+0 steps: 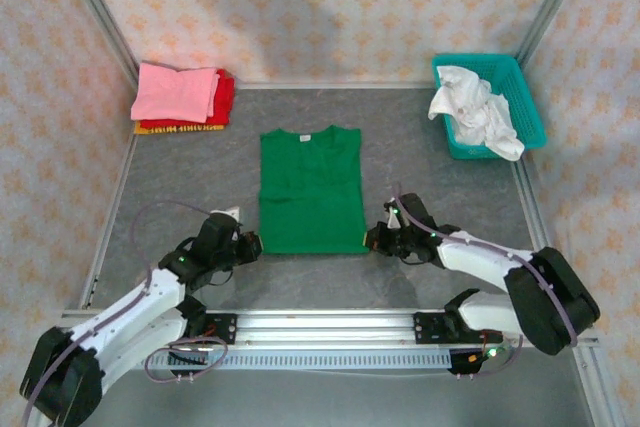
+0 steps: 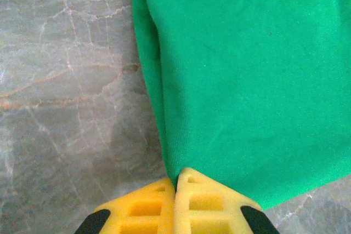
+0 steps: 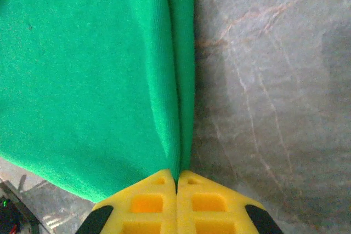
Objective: Fold and stack the t-shirts
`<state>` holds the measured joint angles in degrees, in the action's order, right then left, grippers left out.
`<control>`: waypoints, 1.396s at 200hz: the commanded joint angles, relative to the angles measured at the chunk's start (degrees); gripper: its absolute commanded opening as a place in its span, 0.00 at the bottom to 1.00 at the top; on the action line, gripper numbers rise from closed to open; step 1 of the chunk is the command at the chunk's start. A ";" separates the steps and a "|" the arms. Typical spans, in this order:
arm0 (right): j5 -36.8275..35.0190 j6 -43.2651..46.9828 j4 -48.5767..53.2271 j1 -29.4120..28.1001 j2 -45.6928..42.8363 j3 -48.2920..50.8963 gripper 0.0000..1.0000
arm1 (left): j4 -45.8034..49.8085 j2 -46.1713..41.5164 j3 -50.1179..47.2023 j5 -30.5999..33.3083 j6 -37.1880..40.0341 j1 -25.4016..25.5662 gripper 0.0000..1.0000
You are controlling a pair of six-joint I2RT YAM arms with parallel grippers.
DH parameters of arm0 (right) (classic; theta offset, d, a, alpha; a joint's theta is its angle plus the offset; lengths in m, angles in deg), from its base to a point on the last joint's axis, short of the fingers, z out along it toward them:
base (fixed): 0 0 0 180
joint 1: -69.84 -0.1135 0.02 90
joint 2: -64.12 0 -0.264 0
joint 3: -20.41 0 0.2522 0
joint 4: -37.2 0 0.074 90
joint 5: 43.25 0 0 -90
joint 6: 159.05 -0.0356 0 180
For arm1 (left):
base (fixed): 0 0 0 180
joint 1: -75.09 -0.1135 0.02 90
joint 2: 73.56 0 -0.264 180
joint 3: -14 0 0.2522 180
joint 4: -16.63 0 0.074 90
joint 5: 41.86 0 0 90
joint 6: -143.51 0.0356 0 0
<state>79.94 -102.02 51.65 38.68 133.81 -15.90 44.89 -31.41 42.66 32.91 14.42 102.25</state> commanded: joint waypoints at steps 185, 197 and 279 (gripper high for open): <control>-16.94 15.92 0.99 0.30 3.43 -23.58 0.00 | -20.94 5.62 13.76 9.99 19.12 -2.37 0.00; -17.60 16.35 0.51 0.63 6.36 -26.05 0.00 | -21.96 8.33 15.44 7.55 19.21 -5.20 0.00; -12.98 17.44 -0.70 5.77 22.07 -42.75 0.00 | -23.86 26.79 28.88 -1.80 23.42 -14.22 0.00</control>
<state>65.16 -85.87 52.39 42.75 152.46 -53.91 24.65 -8.37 67.22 34.51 35.31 89.68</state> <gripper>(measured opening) 0.043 0.044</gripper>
